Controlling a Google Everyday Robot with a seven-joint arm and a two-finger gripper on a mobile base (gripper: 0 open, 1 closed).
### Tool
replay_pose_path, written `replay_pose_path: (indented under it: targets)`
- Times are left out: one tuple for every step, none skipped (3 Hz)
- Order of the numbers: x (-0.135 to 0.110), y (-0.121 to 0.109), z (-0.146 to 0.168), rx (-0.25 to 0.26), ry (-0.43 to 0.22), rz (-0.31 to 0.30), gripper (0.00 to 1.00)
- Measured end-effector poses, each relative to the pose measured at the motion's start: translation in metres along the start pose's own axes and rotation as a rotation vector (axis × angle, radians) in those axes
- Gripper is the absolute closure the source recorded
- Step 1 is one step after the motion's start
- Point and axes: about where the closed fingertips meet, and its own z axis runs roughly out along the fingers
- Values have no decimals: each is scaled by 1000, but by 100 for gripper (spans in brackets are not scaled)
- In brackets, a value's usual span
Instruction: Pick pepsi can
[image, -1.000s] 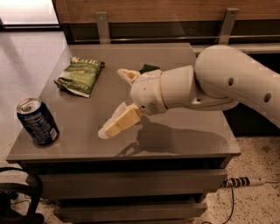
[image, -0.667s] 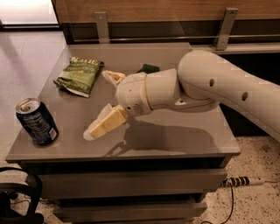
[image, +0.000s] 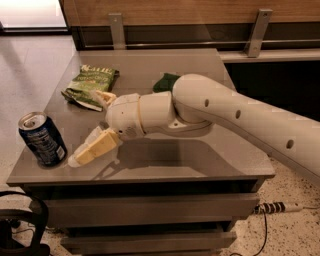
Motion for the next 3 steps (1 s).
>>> replay_pose_path:
  targets:
    - [5, 6, 30, -44, -73, 14, 0]
    - [5, 14, 45, -70, -97, 21, 0]
    - [-3, 26, 55, -75, -113, 11, 0]
